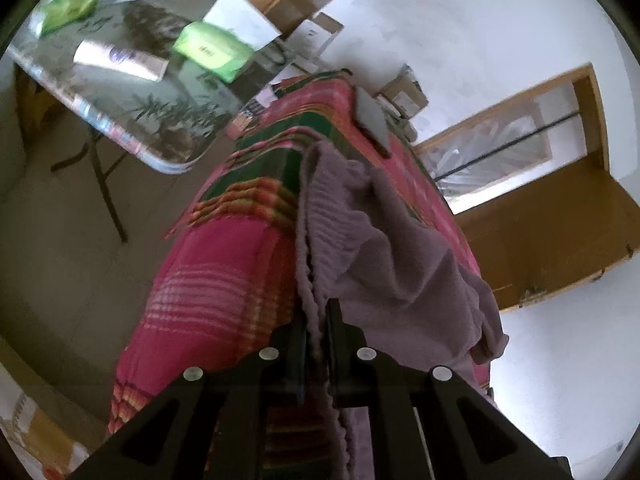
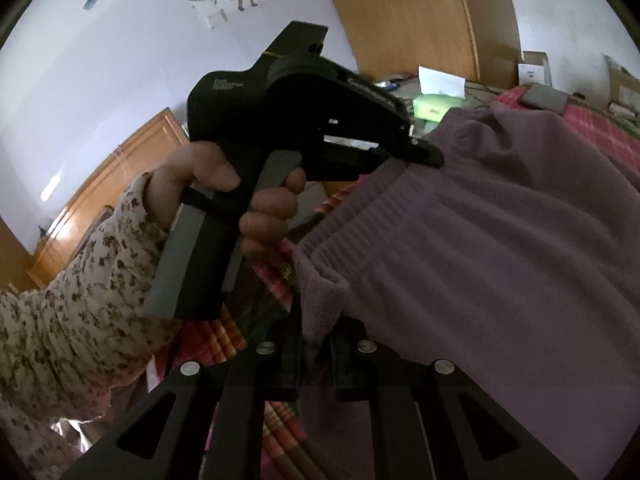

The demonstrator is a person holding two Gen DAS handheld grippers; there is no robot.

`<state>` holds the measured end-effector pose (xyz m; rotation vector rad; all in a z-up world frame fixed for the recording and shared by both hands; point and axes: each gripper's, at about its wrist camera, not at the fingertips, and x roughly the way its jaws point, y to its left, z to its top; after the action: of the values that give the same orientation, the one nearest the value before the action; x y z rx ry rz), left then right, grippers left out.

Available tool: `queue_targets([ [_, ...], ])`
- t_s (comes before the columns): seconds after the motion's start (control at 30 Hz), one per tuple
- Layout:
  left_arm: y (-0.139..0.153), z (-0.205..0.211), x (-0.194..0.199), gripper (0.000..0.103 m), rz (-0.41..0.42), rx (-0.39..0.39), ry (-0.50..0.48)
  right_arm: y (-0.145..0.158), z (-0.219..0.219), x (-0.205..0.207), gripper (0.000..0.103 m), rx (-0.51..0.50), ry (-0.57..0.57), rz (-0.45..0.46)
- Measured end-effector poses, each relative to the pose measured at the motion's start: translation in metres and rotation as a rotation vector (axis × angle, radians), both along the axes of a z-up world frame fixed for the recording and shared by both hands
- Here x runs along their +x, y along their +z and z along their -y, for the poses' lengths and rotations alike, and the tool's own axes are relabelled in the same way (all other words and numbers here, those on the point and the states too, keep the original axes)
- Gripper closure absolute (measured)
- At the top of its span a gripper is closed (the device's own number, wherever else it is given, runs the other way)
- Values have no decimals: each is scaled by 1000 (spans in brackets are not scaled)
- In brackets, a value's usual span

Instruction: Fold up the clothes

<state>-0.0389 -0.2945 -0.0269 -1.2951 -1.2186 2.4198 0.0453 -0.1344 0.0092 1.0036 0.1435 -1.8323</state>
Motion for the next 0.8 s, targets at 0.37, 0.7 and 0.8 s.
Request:
queue_targets([
  [0.37, 14, -6, 20, 89, 20, -63, 17, 15, -59, -15, 74, -75, -142, 93],
  [0.7, 20, -17, 82, 77, 35, -41, 49, 39, -177, -9, 74, -127, -417, 33],
  [0.8, 23, -22, 104, 71, 32, -34, 67, 40, -222, 4, 73, -140, -521, 12],
])
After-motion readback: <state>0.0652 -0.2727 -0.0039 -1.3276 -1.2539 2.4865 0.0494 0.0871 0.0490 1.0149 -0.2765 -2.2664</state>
